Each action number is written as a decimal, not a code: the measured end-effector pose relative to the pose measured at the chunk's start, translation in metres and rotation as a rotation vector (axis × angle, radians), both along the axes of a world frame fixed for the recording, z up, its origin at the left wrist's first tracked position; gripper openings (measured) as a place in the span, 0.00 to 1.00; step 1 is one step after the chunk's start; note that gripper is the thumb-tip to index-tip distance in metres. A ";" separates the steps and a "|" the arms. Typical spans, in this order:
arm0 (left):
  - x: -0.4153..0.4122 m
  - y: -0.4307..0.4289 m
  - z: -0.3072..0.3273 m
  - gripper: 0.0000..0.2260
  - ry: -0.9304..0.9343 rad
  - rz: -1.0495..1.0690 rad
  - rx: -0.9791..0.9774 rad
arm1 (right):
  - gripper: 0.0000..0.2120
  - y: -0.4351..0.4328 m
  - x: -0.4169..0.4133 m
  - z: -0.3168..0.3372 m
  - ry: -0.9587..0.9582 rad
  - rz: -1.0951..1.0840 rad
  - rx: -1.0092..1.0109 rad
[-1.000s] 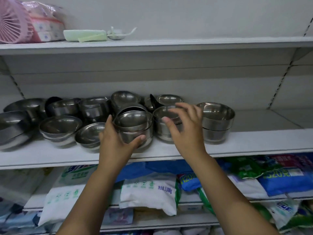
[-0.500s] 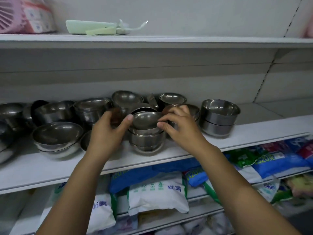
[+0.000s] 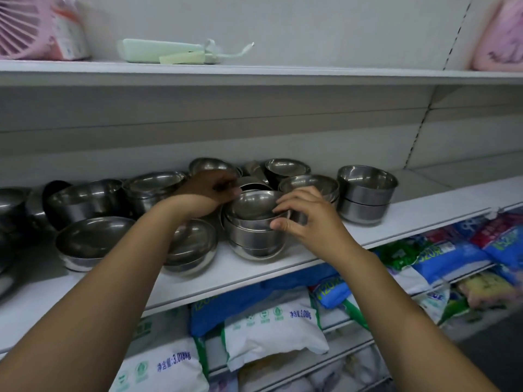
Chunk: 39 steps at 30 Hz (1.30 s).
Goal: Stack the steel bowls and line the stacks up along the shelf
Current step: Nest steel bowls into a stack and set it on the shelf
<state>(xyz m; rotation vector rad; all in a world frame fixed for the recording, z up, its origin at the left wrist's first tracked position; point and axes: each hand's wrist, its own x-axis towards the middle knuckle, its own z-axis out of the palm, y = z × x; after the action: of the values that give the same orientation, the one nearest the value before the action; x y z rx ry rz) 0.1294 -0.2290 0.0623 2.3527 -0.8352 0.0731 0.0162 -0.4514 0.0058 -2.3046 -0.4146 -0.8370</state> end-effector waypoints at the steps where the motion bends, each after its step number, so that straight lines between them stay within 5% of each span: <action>1: 0.001 0.000 0.000 0.15 0.027 -0.013 -0.024 | 0.24 0.000 -0.001 0.000 0.003 -0.003 0.010; 14: 0.008 -0.002 -0.002 0.06 -0.065 -0.061 -0.144 | 0.20 0.011 -0.012 0.000 0.043 -0.058 0.087; 19: 0.005 -0.010 -0.006 0.15 -0.106 0.034 -0.136 | 0.20 0.012 -0.016 -0.002 0.045 -0.068 0.117; 27: -0.014 -0.020 0.000 0.10 -0.233 0.019 -0.215 | 0.16 0.011 -0.026 -0.005 0.062 -0.061 0.171; 32: -0.012 -0.022 0.005 0.08 -0.550 -0.042 -0.102 | 0.12 0.013 -0.031 -0.007 0.033 -0.029 0.233; 35: 0.000 -0.020 -0.001 0.11 -0.539 -0.012 0.098 | 0.09 0.015 -0.037 -0.011 0.028 -0.028 0.287; 39: -0.002 -0.020 -0.005 0.13 -0.589 -0.010 0.099 | 0.15 0.021 -0.045 -0.011 0.055 -0.069 0.270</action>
<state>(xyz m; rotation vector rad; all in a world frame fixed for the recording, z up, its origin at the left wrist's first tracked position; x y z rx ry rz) 0.1277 -0.2487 0.0573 2.4478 -1.1400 0.7645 -0.0287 -0.4303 -0.0052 -2.0950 -0.1863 -0.8077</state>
